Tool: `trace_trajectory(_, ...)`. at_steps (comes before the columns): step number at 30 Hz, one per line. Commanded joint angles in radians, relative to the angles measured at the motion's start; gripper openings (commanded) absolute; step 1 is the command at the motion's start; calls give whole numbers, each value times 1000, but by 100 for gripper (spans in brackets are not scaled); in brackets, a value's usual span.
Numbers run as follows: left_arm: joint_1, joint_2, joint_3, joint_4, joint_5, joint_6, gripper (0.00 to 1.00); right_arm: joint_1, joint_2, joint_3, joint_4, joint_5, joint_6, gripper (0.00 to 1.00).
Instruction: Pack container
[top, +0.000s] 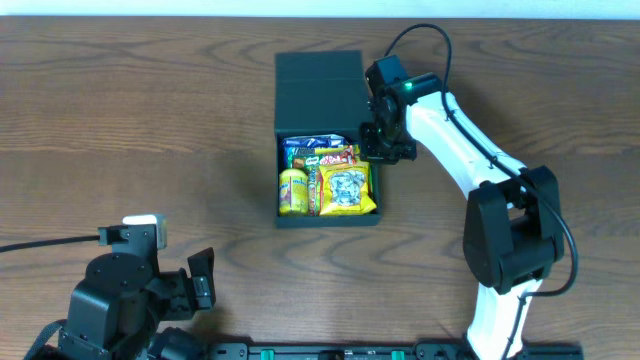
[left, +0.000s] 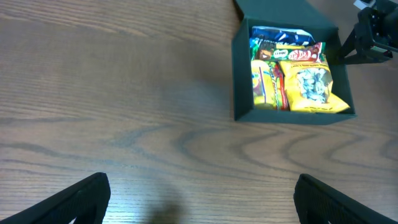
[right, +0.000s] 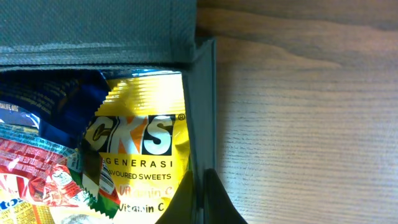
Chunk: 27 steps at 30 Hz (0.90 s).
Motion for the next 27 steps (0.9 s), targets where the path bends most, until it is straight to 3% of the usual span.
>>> trace_trajectory(1, 4, -3, 0, -3, 5, 21, 95, -3, 0, -25, -5, 48, 97, 1)
trace_trajectory(6, 4, -3, 0, -3, 5, 21, 95, -4, 0, -25, -33, 113, 82, 1)
trace_trajectory(21, 4, -3, 0, -3, 4, 21, 95, -5, 0, -25, -36, 133, -145, 1)
trace_trajectory(27, 4, -3, 0, -3, 4, 21, 95, -5, 0, -25, -39, 144, -155, 1)
